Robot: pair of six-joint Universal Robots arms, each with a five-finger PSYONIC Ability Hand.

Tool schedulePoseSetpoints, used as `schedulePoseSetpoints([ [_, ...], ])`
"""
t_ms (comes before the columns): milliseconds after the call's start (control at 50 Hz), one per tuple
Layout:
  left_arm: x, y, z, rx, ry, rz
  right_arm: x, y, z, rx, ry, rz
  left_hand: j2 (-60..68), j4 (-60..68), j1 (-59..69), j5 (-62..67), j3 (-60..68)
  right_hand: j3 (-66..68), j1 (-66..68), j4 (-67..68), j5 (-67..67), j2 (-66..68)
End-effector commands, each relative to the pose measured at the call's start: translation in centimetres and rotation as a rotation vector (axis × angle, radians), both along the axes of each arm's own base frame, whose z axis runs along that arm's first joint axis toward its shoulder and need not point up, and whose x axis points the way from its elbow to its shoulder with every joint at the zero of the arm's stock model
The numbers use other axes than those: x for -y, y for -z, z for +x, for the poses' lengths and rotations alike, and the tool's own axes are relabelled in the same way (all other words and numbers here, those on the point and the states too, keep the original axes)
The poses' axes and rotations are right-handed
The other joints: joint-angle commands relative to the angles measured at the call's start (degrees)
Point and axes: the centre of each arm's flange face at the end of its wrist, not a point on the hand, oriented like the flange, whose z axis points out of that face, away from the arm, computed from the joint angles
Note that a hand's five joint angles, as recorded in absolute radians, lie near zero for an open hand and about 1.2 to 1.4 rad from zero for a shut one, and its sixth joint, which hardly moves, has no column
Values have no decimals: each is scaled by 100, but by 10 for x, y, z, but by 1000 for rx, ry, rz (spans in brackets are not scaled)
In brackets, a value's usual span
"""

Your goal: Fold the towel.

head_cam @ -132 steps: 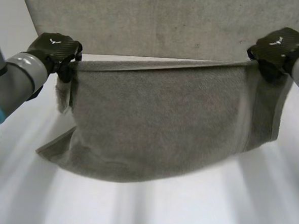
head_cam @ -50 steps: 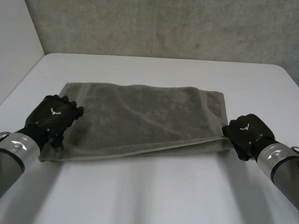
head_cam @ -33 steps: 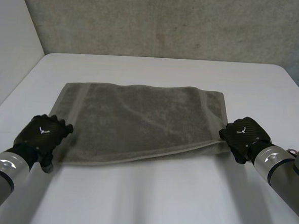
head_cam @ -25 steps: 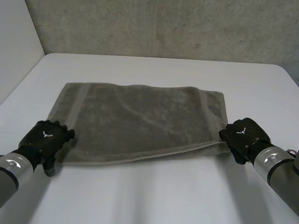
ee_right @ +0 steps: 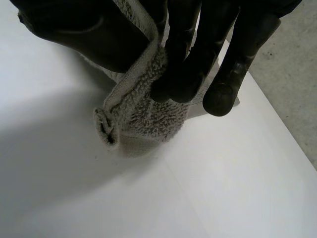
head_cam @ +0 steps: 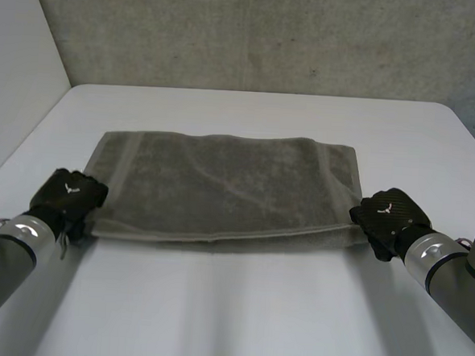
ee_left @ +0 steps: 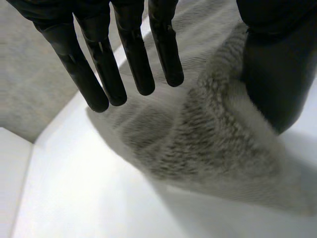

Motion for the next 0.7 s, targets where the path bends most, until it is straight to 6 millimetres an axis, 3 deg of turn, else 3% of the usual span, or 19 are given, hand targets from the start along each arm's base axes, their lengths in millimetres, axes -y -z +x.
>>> schedulePoseSetpoints([
  [20,10,-8,4,14,-47,-67,1,0,0,-1,6,-4,366,369,359,-601,374,318,358,330,107,337],
  [100,9,-9,6,18,-62,-70,2,-1,-1,-2,8,-6,924,927,917,-43,932,318,358,330,107,337],
  [140,5,-10,4,17,-56,-70,2,-1,-1,-1,8,-9,2464,2466,2456,1496,2471,318,358,330,107,337],
  [160,5,-10,4,17,-56,-70,2,-2,-1,-1,8,-9,2472,2474,2464,1504,2480,318,358,330,107,337],
  [200,0,-20,4,14,-52,-96,2,-5,-1,-1,13,-20,3661,3664,3654,2694,3669,318,358,330,107,337],
  [320,-11,-37,4,8,-48,-142,1,-18,-2,6,18,-49,3664,3666,3657,2696,3672,318,358,330,107,337],
  [360,-19,-51,4,4,-48,-189,-3,-36,-2,15,15,-86,3664,3666,3657,2696,3672,318,358,330,107,337],
  [420,-23,-59,5,3,-48,-214,-6,-45,-3,17,16,-99,3664,3666,3657,2696,3672,318,358,330,107,337],
  [480,-36,-89,5,-10,-48,-318,-12,-80,-12,29,36,-138,3664,3666,3657,2696,3672,318,358,330,107,337],
  [540,-41,-101,6,-17,-42,-360,-14,-94,-17,34,50,-154,3664,3666,3657,2696,3672,318,358,330,107,337],
  [580,-51,-120,6,-43,-23,-411,-23,-123,-25,56,71,-193,3664,3666,3657,2696,3672,318,358,330,107,337],
  [600,-51,-120,6,-43,-23,-411,-23,-123,-25,57,71,-193,3664,3666,3657,2696,3672,318,358,330,107,337],
  [640,-59,-134,10,-73,-14,-435,-34,-145,-27,75,50,-212,3664,3666,3657,2696,3672,318,358,330,107,337],
  [700,-61,-138,12,-90,-9,-433,-37,-153,-27,83,34,-213,3664,3666,3657,2696,3672,318,358,330,107,337],
])
